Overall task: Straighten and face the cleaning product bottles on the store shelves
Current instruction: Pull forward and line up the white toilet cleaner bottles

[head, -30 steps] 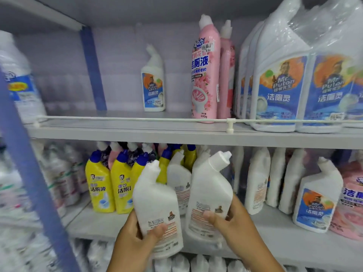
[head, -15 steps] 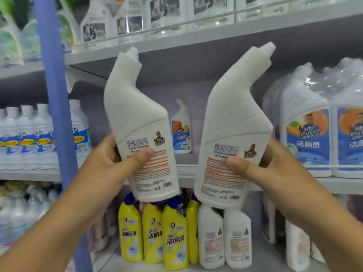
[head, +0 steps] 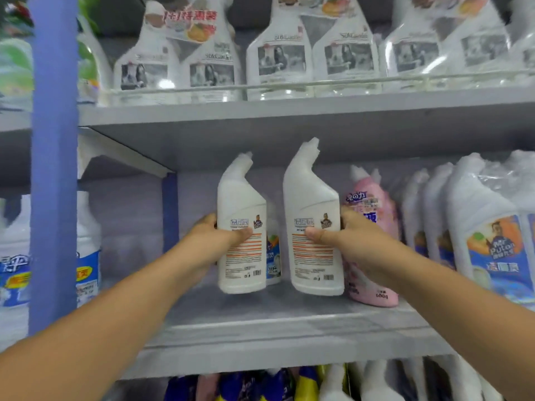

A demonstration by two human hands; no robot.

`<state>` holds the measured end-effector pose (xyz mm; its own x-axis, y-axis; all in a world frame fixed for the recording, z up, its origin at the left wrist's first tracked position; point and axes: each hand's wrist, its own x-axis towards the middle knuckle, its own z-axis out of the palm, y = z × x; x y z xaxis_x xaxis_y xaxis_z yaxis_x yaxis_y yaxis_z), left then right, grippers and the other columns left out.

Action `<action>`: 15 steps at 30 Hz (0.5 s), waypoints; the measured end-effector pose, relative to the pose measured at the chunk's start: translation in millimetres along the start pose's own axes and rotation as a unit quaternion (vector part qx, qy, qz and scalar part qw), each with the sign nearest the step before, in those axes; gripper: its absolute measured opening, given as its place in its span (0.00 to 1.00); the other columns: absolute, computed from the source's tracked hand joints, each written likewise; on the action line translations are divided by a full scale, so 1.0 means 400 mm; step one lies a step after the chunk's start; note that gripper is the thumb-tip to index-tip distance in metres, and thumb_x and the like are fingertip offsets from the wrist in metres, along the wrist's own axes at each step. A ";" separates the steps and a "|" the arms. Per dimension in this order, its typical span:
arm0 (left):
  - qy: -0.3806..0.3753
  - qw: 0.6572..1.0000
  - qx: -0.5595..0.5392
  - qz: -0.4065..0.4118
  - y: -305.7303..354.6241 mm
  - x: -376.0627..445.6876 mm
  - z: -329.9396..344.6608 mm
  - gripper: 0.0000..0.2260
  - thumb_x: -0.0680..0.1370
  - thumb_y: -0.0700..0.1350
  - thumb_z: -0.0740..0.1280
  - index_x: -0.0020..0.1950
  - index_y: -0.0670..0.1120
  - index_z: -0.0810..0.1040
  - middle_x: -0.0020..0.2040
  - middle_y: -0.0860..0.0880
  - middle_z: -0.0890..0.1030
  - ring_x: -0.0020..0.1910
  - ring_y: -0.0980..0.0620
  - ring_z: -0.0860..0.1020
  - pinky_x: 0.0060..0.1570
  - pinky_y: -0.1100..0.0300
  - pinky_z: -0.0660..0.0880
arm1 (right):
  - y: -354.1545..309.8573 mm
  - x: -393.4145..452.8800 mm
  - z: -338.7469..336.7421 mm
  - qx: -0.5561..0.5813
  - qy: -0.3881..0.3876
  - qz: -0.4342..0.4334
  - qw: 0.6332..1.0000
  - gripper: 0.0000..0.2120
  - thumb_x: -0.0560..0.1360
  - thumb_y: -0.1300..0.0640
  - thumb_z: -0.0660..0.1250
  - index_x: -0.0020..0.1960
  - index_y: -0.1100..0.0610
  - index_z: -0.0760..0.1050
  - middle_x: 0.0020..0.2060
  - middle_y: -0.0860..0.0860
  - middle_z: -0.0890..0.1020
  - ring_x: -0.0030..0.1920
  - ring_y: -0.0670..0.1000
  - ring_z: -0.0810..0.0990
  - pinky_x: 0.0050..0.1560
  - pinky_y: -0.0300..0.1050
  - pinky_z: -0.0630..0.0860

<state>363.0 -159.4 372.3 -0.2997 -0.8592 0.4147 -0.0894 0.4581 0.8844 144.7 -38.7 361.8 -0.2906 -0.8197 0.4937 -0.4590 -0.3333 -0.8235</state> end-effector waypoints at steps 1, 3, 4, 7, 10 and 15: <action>-0.012 1.000 -0.003 -0.014 -0.015 0.024 0.000 0.14 0.75 0.42 0.77 0.58 0.48 0.78 0.49 0.50 0.87 0.44 0.53 0.85 0.36 0.59 0.77 | 0.012 0.017 0.012 0.000 0.002 0.016 1.000 0.14 0.74 0.55 0.76 0.58 0.50 0.79 0.49 0.48 0.88 0.50 0.52 0.87 0.57 0.58 0.82; -0.038 0.998 -0.013 -0.045 -0.045 0.067 0.000 0.15 0.75 0.41 0.76 0.60 0.47 0.77 0.48 0.48 0.87 0.44 0.50 0.85 0.36 0.58 0.77 | 0.027 0.044 0.030 -0.002 0.001 0.047 0.999 0.15 0.74 0.55 0.77 0.58 0.50 0.77 0.48 0.48 0.88 0.49 0.52 0.87 0.52 0.55 0.83; -0.050 0.997 -0.015 -0.058 -0.058 0.086 -0.002 0.15 0.76 0.41 0.76 0.61 0.46 0.77 0.48 0.48 0.88 0.45 0.49 0.86 0.37 0.57 0.78 | 0.034 0.057 0.037 0.000 -0.001 0.062 0.998 0.16 0.74 0.56 0.77 0.58 0.51 0.77 0.48 0.49 0.88 0.49 0.53 0.87 0.49 0.53 0.83; -0.084 0.993 0.009 -0.086 -0.093 0.126 -0.004 0.14 0.76 0.41 0.75 0.61 0.47 0.79 0.48 0.47 0.88 0.48 0.47 0.86 0.45 0.50 0.81 | 0.055 0.095 0.053 0.004 -0.013 0.088 0.996 0.15 0.74 0.57 0.76 0.59 0.52 0.78 0.49 0.50 0.88 0.50 0.55 0.87 0.46 0.53 0.83; -0.118 0.988 0.026 -0.096 -0.109 0.153 -0.013 0.15 0.77 0.40 0.74 0.63 0.48 0.78 0.51 0.47 0.88 0.53 0.45 0.86 0.56 0.44 0.81 | 0.077 0.136 0.071 -0.022 -0.021 0.124 0.992 0.12 0.75 0.58 0.76 0.57 0.53 0.79 0.50 0.53 0.88 0.53 0.58 0.86 0.56 0.63 0.81; -0.208 0.964 0.122 -0.113 -0.085 0.182 -0.049 0.16 0.77 0.43 0.75 0.63 0.52 0.78 0.52 0.48 0.88 0.54 0.46 0.85 0.53 0.45 0.81 | 0.114 0.209 0.082 -0.034 -0.007 0.187 0.982 0.14 0.75 0.59 0.75 0.60 0.58 0.79 0.52 0.56 0.87 0.53 0.59 0.85 0.55 0.60 0.82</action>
<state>362.8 -241.9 376.5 -0.5961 -0.8013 0.0505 -0.4034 0.3532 0.8441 127.2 -137.7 356.3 -0.4383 -0.8850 0.1570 -0.3782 0.0232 -0.9254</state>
